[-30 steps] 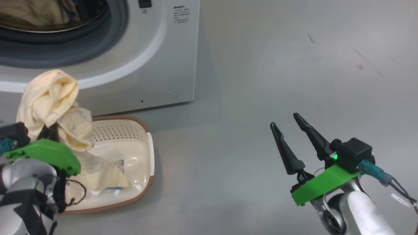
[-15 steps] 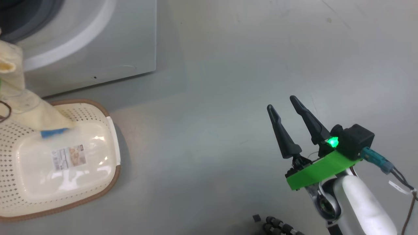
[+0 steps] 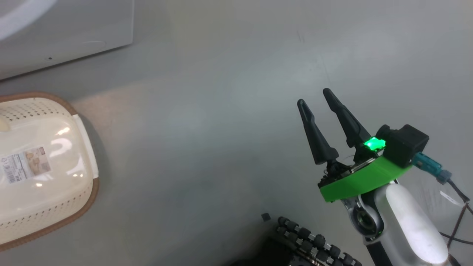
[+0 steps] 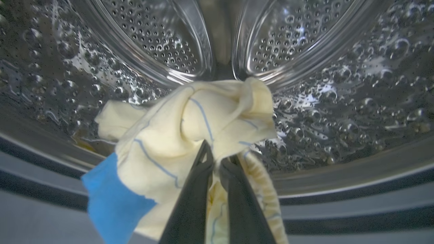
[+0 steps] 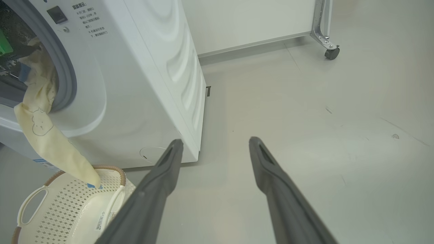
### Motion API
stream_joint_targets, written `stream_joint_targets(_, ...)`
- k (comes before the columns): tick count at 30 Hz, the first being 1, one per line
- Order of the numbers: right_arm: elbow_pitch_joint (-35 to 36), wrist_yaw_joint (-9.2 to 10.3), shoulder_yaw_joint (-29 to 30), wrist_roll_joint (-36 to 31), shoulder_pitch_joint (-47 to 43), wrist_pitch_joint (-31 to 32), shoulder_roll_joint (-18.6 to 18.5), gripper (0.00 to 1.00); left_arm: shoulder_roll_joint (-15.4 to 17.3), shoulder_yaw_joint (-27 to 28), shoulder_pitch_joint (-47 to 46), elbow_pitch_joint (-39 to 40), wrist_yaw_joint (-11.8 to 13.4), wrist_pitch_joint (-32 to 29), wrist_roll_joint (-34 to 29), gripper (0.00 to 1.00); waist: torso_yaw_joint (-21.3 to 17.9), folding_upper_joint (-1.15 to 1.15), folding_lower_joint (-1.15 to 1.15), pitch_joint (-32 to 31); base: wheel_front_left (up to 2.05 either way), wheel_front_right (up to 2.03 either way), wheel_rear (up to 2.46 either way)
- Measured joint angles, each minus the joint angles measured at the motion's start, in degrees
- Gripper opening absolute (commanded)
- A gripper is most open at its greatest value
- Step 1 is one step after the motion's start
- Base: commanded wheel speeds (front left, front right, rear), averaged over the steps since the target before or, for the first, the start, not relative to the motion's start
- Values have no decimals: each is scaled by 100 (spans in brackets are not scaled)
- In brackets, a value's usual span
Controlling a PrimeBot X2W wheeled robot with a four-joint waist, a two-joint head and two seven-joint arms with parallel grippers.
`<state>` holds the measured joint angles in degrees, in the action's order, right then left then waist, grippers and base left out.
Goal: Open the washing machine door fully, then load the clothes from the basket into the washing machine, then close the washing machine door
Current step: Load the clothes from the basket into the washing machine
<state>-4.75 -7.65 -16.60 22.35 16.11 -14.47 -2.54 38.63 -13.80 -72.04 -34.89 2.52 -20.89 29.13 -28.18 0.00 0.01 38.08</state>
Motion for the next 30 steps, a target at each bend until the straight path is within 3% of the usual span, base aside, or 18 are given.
stream_joint_targets(8, 130, 0, -67, 97, 137, -13, 1, 100, 129, -12, -920, 18, -208, 564, -199, 0, -120, 0, -1, 415, 0, 0, 0)
stream_joint_targets(15, 160, 0, -69, 102, 241, -14, 1, 100, 131, -144, -1478, -248, -498, 1555, -467, 0, -135, 0, -1, 611, 0, 0, 0)
stream_joint_targets(20, 157, 0, -76, 101, 248, -13, 1, 100, 107, -133, -1473, -891, -500, 1582, -393, 0, -75, 0, -1, 604, 0, 0, 0)
stream_joint_targets(22, 157, 0, -70, 98, 261, -14, 1, 100, 87, -130, -1426, -1059, -481, 1571, -357, 36, -46, 0, -2, 593, 0, 0, 0)
stream_joint_targets(23, 157, 0, -64, 81, 266, -14, 1, 100, 76, -130, -1407, -1111, -485, 1559, -331, 98, -29, 0, -2, 591, 0, 0, 0)
stream_joint_targets(30, 146, 0, 14, -26, 377, -14, 1, 100, -20, -142, -911, -1204, -442, 1903, -241, 100, 110, 0, -2, 534, 0, 0, 0)
